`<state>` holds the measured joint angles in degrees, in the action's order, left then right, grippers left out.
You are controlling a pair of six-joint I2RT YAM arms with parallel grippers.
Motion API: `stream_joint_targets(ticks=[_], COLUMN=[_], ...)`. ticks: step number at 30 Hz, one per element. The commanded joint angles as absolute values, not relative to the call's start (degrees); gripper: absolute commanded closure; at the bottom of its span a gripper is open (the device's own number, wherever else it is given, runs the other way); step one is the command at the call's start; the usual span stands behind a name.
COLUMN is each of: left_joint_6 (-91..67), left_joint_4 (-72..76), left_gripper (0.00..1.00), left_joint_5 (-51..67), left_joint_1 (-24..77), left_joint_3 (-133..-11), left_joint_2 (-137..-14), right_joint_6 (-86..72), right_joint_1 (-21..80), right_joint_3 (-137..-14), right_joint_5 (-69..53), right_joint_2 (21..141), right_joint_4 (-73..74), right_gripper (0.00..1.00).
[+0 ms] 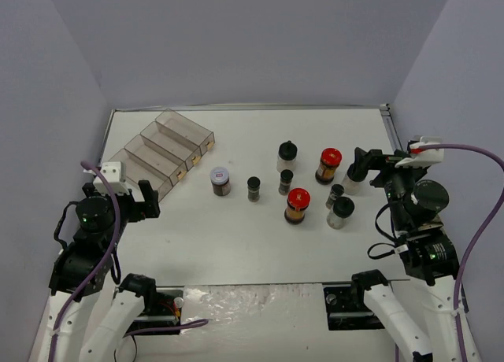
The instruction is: Organize the condiment bottles
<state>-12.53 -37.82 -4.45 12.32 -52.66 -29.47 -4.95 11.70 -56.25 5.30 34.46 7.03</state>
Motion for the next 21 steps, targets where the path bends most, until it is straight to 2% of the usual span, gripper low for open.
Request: stream_joint_targets(ticks=[1,8,16,21], left_joint_6=[-12.15,-11.55,-19.17,-18.53], left_joint_4=[-33.7,-35.73,-33.1,-30.52], left_gripper=[0.03,0.03,0.03,0.03], left_joint_5=[-3.02,-1.52,7.87,4.44], left_joint_1=[12.48,12.48,13.33,20.12], left_joint_3=[-53.76,-58.42,-71.83,-78.73], left_joint_2=[-31.42,-39.06,-60.28,-71.4], right_joint_6=[-6.75,-11.13,-14.72,-13.91], right_joint_1=[12.17,12.18,12.5,12.57], right_joint_3=[-57.6,-56.88,-57.35,-57.54], right_joint_5=[7.44,7.09,4.04,4.03], right_joint_2=[35.86,37.71,42.86,43.87], right_joint_4=[1.13,1.02,1.05,1.16], right_gripper=[0.0,0.0,0.0,0.0])
